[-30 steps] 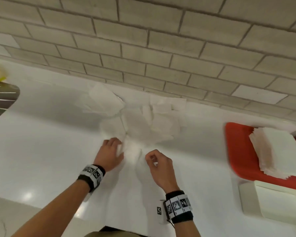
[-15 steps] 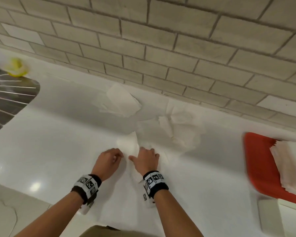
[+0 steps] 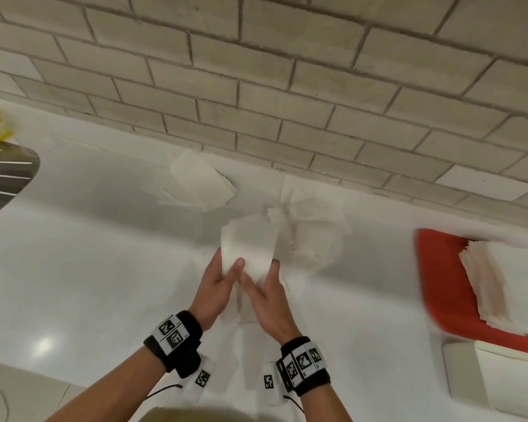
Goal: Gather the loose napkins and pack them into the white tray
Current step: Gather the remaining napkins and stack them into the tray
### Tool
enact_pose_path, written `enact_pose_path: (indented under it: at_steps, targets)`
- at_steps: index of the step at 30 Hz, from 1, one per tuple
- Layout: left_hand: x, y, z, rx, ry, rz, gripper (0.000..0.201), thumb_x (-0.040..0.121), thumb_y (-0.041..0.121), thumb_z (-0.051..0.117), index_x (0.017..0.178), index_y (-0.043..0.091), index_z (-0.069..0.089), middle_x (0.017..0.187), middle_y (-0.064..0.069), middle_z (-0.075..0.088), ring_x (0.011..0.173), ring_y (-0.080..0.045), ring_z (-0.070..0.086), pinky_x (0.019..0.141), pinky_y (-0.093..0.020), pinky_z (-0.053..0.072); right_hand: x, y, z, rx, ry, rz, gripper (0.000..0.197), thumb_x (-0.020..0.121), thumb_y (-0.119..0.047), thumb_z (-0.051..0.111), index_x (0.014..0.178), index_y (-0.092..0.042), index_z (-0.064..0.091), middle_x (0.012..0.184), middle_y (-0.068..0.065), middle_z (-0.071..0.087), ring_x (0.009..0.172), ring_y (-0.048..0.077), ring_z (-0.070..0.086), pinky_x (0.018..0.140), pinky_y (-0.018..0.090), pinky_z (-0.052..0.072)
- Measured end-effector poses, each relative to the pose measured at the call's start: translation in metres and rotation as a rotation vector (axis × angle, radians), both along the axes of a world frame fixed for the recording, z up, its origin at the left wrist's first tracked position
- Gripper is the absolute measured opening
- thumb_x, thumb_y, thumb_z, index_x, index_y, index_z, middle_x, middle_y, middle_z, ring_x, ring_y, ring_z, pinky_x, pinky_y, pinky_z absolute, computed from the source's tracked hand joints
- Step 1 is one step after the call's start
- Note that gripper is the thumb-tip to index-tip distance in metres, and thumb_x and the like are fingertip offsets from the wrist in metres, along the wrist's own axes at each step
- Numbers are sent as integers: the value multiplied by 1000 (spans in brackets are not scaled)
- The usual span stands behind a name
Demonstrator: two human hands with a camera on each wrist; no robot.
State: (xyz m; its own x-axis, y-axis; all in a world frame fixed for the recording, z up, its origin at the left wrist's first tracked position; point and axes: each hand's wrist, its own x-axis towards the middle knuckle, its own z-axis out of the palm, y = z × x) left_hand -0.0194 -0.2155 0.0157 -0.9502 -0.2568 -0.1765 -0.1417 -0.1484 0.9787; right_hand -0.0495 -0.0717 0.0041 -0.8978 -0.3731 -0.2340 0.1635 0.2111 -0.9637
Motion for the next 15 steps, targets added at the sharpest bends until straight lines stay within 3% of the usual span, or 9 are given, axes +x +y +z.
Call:
enact_pose_path:
  at_steps: [3,6,9,12,15]
  targets:
    - [-4,7,1,57,-7,12,35,109,19,60,144,21,59,132,-4,75,122,-23,72,102,-45,59,7,13,-1,74,10,71,58,101,-25,75,144,-34,37,133,-19,69,120,-2,68,98,23,59]
    - [-8,8,1,140,-28,96,33,104,15,68,136,12,63,127,-10,76,118,-32,73,103,-58,57,13,48,-1,97,-18,29,43,98,-26,79,136,-33,60,126,-13,76,116,7,73,99,34,61]
    - [-10,12,4,156,-31,180,34,95,11,79,127,9,67,119,-14,78,111,-38,75,98,-55,60,20,98,2,-71,-71,-250,29,98,-18,81,126,-20,74,118,2,82,112,28,78,94,48,64]
    - [-9,41,7,89,-42,81,29,90,9,84,117,10,73,114,-10,80,104,-40,77,95,-52,61,27,146,14,-254,-57,-557,29,103,-12,72,132,-10,72,125,8,79,117,25,76,98,45,62]
    - [-7,89,9,33,-54,-97,22,91,9,84,111,11,75,112,-7,80,99,-36,77,89,-46,61,33,198,28,-134,44,-587,21,103,-11,73,124,-12,73,118,9,80,109,24,76,93,48,62]
